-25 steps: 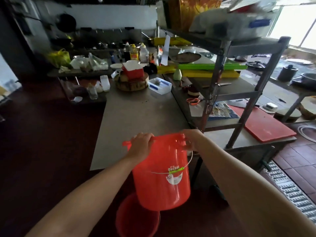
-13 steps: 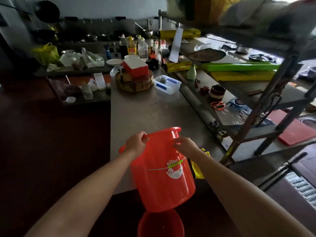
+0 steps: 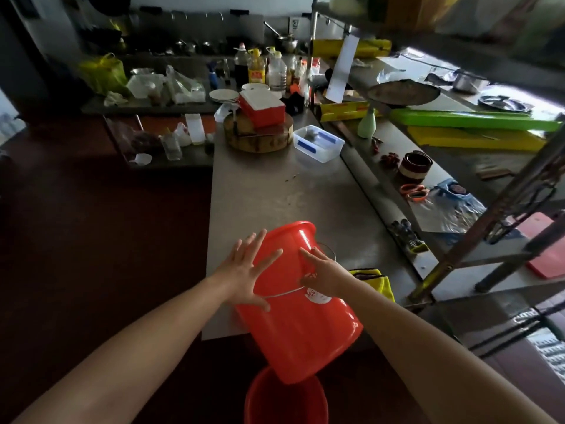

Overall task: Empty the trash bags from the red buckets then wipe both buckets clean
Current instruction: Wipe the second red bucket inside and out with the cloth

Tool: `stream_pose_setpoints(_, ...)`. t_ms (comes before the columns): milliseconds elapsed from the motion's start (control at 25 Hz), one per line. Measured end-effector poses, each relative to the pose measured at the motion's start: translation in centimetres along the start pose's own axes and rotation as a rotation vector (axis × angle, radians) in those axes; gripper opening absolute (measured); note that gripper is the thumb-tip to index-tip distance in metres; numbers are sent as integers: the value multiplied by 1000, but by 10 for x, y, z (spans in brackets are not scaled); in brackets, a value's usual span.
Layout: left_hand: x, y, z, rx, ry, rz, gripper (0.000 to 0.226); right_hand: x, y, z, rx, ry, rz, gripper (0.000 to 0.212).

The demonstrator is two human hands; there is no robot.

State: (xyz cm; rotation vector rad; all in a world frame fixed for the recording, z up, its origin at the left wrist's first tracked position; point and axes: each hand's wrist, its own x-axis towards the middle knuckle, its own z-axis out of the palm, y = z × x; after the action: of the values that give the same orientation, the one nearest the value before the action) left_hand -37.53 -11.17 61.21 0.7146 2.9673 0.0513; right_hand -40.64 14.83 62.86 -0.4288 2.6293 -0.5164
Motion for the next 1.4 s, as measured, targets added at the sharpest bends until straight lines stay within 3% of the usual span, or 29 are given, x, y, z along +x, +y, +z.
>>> stream_pose_setpoints(80, 1, -1, -6, 29, 23, -10, 121, -1, 2, 0, 12, 78, -62, 75)
stream_pose_setpoints(240, 16, -1, -29, -310, 136, -145, 77, -8, 7, -4, -47, 428, -152, 72)
stream_pose_setpoints(360, 31, -8, -43, -356, 184, -224, 53, -10, 8, 2, -132, 411, -179, 73)
stream_pose_setpoints(520, 42, -26, -47, -298, 139, -465, 60, -4, 6, 16, -235, 184, -137, 71)
stream_pose_setpoints(600, 44, -34, -45, -128, 154, -554, 61, 0, 4, 18, -209, 142, -124, 75)
stream_pose_setpoints(680, 43, -32, -38, 10, 239, -371, 53, 3, 4, 17, -193, 116, -113, 78)
stream_pose_setpoints(800, 41, -15, -22, -76, 263, -161, 47, 4, 7, 10, -185, 99, -86, 79)
stream_pose_setpoints(960, 46, -10, -10, -241, 260, -252, 57, -2, 22, 6, -104, 140, -145, 72)
stream_pose_setpoints(1160, 60, 7, 3, -283, 307, -346, 68, -20, 84, 15, -68, 430, -91, 54)
stream_pose_setpoints(1280, 70, 21, 7, -274, 392, -366, 56, -26, 139, 23, -117, 414, 55, 52)
stream_pose_setpoints(1400, 74, 38, 16, -177, 444, -364, 59, -29, 189, 36, -192, 275, 113, 60)
